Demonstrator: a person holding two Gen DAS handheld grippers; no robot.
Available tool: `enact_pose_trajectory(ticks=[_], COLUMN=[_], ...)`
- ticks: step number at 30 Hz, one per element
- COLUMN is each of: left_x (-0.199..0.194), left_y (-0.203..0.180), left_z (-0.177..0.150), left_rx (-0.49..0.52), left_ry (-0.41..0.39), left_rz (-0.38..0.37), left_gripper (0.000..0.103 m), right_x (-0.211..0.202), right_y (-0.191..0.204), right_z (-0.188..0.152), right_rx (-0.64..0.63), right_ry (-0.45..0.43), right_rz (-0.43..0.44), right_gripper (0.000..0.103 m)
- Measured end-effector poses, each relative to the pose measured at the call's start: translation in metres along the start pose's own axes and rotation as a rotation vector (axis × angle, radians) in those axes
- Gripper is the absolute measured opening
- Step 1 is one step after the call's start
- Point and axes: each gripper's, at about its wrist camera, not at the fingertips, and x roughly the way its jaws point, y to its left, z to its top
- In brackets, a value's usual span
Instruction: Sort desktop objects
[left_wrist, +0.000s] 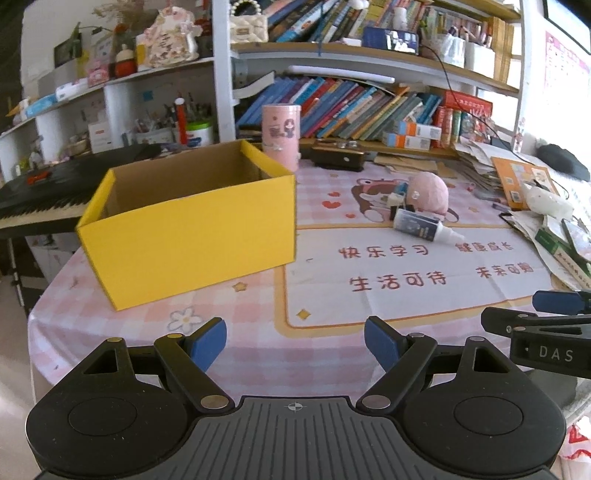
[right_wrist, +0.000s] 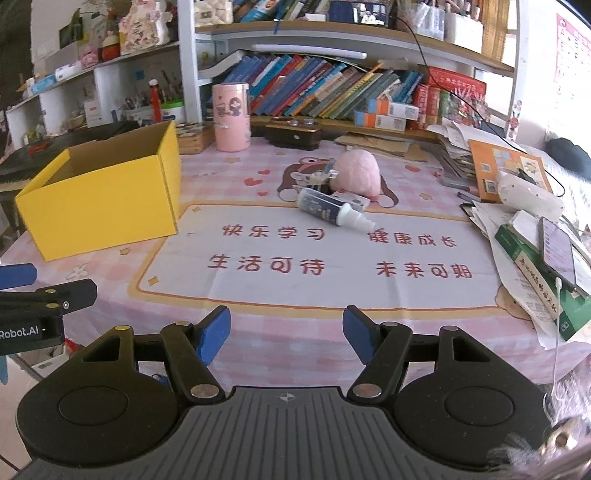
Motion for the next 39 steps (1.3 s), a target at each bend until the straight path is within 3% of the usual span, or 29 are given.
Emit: enact_pose_trajectory(ticks=[19, 39], left_x=[0.044, 0.100], left_y=[-0.050, -0.093], left_z=[0.025, 0.064], left_rx=[0.045, 0.018], left_ry=[0.033, 0.055], left_rz=[-0.065, -0.014], left_gripper=[0.084, 0.084], right_x=[0.028, 0.086], right_y=[-0.055, -0.112], right_z=[0.014, 0.062], right_rx=[0.046, 0.024], right_ry=[0.048, 0.063], right_rz=[-0.047, 0.007], right_gripper=[0.061, 0.061])
